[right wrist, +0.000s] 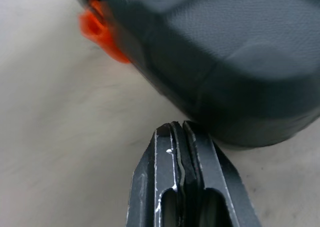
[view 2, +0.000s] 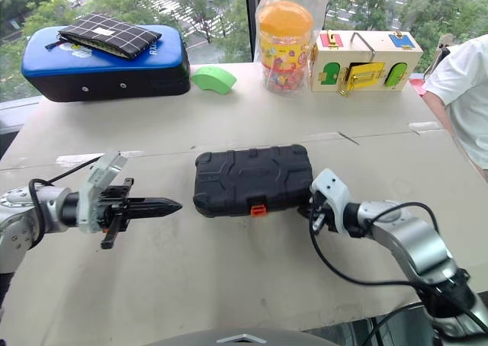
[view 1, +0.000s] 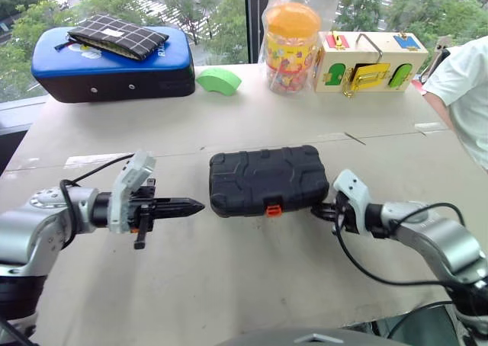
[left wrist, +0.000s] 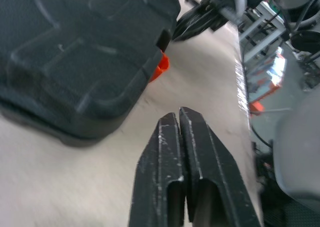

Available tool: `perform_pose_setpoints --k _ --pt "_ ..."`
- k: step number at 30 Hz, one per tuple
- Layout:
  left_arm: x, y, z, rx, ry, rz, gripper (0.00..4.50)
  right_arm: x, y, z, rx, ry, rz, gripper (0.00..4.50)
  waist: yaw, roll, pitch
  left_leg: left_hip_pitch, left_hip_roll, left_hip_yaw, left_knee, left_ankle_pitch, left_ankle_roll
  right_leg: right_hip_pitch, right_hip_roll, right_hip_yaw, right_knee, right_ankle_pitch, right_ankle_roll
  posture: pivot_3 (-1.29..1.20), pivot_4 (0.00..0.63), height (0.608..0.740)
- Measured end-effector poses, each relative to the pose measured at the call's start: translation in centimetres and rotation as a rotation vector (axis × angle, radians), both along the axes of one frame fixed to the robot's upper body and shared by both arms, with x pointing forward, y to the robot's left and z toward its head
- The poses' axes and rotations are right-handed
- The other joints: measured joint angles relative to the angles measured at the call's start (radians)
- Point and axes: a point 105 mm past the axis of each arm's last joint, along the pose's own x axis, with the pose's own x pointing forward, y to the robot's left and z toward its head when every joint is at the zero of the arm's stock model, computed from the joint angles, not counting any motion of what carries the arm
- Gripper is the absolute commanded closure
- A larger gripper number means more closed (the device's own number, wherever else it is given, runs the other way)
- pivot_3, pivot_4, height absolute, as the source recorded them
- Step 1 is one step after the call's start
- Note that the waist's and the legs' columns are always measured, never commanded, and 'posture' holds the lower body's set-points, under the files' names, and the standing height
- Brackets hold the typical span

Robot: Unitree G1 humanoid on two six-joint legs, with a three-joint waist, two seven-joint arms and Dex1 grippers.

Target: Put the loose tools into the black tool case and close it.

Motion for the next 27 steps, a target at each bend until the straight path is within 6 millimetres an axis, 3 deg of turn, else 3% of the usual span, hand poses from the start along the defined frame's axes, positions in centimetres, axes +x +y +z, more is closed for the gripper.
perform_pose_setpoints --k 4,8,11,14,17,21,22,27 --pt "2.3 -1.2 0.4 0.011 -0.098 0.006 4.45 4.1 -1.3 1.1 -0.012 -0.082 -0.166 4.5 0.008 0.0 0.0 0.0 0.0 0.0 0.001 0.0 0.0 0.0 0.006 0.0 0.0 0.001 0.001 0.0 0.15 0.74" --pt "5.0 -3.2 0.5 0.052 -0.184 -0.005 4.45 5.8 -1.8 2.3 -0.006 -0.133 -0.191 4.5 0.015 -0.001 0.0 0.0 0.0 -0.001 0.0 0.002 -0.003 0.0 0.008 -0.001 0.0 0.001 0.001 0.0 0.15 0.74" --pt "6.3 -4.9 -0.1 0.113 -0.208 -0.058 4.45 4.4 -1.9 2.3 -0.001 -0.094 -0.113 4.5 0.016 -0.002 -0.002 0.0 0.001 0.0 0.0 0.002 -0.003 0.0 0.008 0.0 -0.001 0.001 0.001 0.0 0.15 0.74" --pt "6.9 -4.8 -2.1 0.201 -0.173 -0.095 4.45 1.0 -1.2 1.2 0.02 0.0 0.001 4.5 0.015 -0.004 -0.003 0.0 0.001 0.0 0.0 0.0 0.0 0.0 0.009 0.0 -0.002 0.001 0.001 0.0 0.15 0.74" --pt "7.3 -4.8 -2.3 0.251 -0.21 -0.135 4.45 -0.8 0.5 1.1 0.053 0.038 0.085 4.5 0.005 -0.003 -0.004 0.001 0.002 0.001 0.001 0.0 0.0 0.001 0.008 0.001 0.0 0.001 0.001 0.0 0.15 0.74" --pt "7.6 -4.8 -2.9 0.286 -0.237 -0.167 4.45 -1.3 3.2 0.9 0.102 0.045 0.11 4.5 -0.001 -0.001 -0.008 0.005 0.002 0.001 0.001 0.0 0.0 0.003 0.008 0.001 0.003 0.0 0.001 0.0 0.15 0.74" --pt "7.7 -5.1 -3.0 0.284 -0.253 -0.18 4.45 -0.7 4.9 0.2 0.117 0.056 0.098 4.5 0.002 0.0 -0.008 0.007 0.001 0.0 0.001 0.0 0.0 0.006 0.008 0.001 0.003 0.0 0.001 0.0 0.15 0.74" --pt "7.8 -5.2 -3.1 0.286 -0.252 -0.182 4.45 0.8 5.7 -1.4 0.141 0.068 0.01 4.5 0.005 -0.001 -0.01 0.009 0.001 0.0 0.0 0.0 0.0 0.006 0.009 0.001 0.004 0.0 0.001 0.0 0.15 0.74"
